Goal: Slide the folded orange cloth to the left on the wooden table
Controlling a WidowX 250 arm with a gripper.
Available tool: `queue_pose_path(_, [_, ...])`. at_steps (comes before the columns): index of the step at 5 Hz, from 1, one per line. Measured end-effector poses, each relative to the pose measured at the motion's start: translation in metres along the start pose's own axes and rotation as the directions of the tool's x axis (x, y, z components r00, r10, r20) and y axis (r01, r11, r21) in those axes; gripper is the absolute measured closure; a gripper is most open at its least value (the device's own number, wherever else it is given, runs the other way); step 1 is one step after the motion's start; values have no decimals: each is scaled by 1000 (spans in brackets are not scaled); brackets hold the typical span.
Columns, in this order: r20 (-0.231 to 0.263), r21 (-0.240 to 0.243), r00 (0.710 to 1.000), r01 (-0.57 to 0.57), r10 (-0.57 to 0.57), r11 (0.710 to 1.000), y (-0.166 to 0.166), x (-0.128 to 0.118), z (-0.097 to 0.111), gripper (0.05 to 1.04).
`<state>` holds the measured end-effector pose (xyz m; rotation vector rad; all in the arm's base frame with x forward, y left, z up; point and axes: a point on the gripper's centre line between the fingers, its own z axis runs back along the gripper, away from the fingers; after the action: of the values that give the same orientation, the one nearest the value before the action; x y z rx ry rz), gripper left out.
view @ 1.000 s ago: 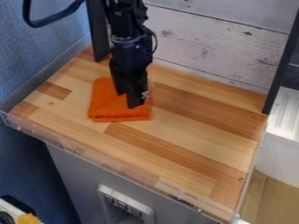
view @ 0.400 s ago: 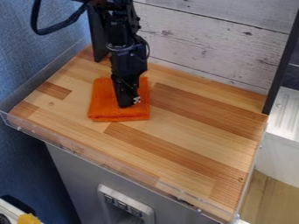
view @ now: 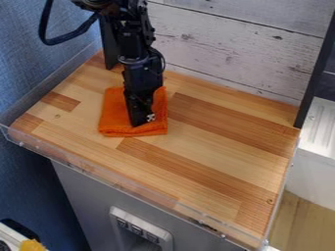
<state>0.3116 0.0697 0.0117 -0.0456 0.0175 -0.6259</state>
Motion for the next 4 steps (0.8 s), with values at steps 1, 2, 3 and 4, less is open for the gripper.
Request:
queue_pose_path(1, [-19, 3, 999, -37, 37, 999, 3, 0, -1, 1024])
queue_pose_path(2, [-35, 13, 991, -127, 127, 992, 10, -3, 2, 1025])
queue_pose_path(3, [-47, 24, 971, -234, 235, 972, 17, -13, 3, 1025])
queue_pose_path(4, [-44, 44, 943, -327, 329, 944, 25, -18, 5, 1024])
